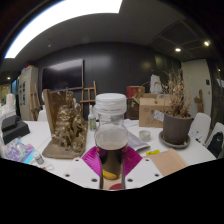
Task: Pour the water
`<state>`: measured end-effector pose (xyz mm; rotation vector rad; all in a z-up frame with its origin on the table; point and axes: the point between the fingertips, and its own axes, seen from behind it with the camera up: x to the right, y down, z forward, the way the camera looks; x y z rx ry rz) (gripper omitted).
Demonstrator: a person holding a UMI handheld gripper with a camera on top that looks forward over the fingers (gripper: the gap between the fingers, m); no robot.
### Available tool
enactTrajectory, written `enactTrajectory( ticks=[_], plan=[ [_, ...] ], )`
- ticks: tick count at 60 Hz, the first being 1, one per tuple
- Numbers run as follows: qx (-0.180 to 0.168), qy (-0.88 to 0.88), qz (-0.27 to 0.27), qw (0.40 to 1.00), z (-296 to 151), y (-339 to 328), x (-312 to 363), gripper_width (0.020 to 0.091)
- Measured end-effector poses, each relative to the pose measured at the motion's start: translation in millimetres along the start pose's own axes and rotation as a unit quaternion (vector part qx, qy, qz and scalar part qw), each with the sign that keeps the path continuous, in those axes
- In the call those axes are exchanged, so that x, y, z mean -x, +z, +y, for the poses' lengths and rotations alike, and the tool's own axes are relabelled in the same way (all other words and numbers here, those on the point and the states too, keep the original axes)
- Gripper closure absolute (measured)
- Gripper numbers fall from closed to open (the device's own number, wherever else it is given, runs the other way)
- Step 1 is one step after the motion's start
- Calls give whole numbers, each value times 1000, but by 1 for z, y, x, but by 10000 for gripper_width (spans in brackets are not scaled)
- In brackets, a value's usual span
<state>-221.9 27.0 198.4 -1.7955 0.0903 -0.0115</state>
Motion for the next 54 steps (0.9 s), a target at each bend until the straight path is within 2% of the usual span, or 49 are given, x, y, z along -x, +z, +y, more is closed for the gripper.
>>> enactTrajectory(
  ticks=[5, 15, 28, 32, 40, 44, 46, 49, 51, 54],
  plan=[
    [37, -8, 11, 999, 44, 8, -14, 867],
    [76, -18, 13, 997, 108, 24, -17, 867],
    [95, -7, 23, 995, 145, 32, -27, 864],
    [85, -7, 23, 996, 143, 32, -27, 858],
    [82, -17, 21, 996, 144, 29, -25, 723],
    [98, -13, 20, 995, 147, 24, -24, 633],
    [105, -10, 18, 994, 148, 20, -22, 499],
    [113, -3, 22, 993, 145, 10, -23, 229],
    [114, -1, 26, 993, 140, 1, -24, 271],
    [117, 4, 38, 992, 132, -15, -27, 255]
  ],
)
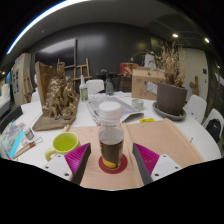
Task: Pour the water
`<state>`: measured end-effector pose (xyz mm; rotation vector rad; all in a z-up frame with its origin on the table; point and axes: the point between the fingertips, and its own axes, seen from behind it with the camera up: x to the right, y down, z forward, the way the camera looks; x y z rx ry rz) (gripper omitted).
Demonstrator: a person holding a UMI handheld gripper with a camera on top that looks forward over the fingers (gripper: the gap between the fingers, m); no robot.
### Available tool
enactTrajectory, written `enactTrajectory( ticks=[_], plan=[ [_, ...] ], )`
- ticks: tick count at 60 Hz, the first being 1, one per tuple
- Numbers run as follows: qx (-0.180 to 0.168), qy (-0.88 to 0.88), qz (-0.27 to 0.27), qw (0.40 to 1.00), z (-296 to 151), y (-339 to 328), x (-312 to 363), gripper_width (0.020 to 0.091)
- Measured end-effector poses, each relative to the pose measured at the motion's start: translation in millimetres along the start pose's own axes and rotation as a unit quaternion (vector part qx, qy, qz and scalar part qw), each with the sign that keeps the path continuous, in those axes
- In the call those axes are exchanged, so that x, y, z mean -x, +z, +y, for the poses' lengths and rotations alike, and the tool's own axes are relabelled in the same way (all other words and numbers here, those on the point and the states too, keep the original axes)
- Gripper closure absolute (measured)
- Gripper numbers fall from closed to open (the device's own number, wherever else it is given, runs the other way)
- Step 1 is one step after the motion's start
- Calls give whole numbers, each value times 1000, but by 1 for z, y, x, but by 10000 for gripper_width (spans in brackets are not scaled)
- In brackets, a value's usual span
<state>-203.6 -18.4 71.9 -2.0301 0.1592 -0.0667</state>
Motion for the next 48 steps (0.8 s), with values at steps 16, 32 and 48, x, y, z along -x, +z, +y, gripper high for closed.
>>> enactTrajectory(
  ticks=[16, 32, 48],
  plan=[
    [50, 25, 30, 998, 2, -141, 17, 247],
    [63, 7, 74, 995, 10, -249, 29, 246],
    [53, -23, 80, 995, 1, -272, 44, 245]
  ],
)
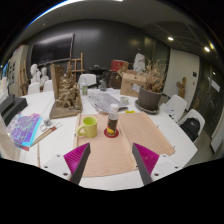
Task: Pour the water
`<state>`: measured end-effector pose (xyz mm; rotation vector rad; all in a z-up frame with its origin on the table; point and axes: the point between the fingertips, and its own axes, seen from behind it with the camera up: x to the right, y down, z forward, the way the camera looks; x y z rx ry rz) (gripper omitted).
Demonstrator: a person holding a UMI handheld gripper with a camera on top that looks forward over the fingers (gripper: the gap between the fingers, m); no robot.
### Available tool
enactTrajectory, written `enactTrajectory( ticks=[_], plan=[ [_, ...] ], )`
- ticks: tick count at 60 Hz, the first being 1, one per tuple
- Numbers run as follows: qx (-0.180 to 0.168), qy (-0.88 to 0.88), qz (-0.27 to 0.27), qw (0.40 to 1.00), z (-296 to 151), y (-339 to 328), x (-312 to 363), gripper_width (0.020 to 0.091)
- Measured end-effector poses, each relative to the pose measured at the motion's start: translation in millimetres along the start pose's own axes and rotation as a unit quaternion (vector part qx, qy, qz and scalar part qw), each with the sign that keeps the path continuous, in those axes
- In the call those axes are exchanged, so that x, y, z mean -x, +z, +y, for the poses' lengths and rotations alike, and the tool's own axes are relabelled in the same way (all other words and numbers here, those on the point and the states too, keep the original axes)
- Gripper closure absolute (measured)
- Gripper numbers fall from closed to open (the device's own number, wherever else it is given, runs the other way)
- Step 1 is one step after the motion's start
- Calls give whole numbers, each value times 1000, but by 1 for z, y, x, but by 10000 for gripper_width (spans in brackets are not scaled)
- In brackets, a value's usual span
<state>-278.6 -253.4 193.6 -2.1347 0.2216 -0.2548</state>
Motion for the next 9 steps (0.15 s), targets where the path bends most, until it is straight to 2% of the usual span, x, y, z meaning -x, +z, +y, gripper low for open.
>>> enactTrajectory(
  ticks=[9],
  plan=[
    [3, -8, 1, 1000, -1, 1, 0, 248]
  ],
)
